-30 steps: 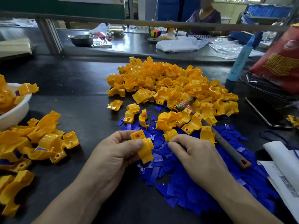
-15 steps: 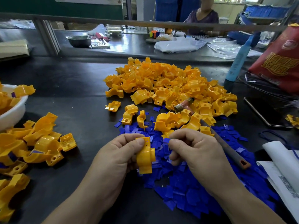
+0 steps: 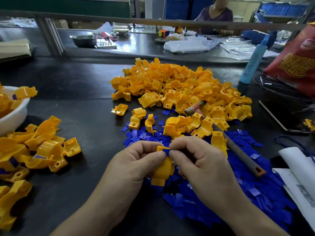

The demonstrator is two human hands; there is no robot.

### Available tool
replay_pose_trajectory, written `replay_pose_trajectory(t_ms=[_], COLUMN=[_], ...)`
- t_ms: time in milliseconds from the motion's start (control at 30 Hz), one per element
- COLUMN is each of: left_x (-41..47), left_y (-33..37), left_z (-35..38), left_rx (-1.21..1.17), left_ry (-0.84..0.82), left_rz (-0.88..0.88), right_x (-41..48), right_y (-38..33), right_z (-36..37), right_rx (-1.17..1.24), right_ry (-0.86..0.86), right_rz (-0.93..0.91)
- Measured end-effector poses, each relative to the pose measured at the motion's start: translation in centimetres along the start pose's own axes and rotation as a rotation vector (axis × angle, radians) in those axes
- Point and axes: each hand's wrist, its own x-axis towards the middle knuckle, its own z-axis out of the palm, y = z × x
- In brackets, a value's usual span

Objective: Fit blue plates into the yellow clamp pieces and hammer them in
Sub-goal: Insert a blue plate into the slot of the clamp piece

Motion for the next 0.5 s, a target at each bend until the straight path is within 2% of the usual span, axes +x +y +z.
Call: replay_pose_trajectory(t_ms=[100,267,367,500], left_x=[0.0,-0.18,-0.28,-0.35], left_y=[0.07,0.17,0.17,0.29], left_z=[0.13,0.21,0.11,0.04], left_rx=[0.017,0.013,0.023,0.008], left_ry=[0.004,-0.011,-0.006,-0.01], left_rz=[-0.008,-0.016,-0.016,-0.02], right_x=[-0.04,-0.03,-0.04,-0.04], right_y=[0.11,0.11,-0.03,-0.08], right_z=[0.22,0.2,0.29,0.29], right_rx=[-0.118,-0.163,-0.113,0.064], right_ry=[0.041,0.072,0.062,-0.042], right_rz=[-0.123,-0.244,-0.161,0.077])
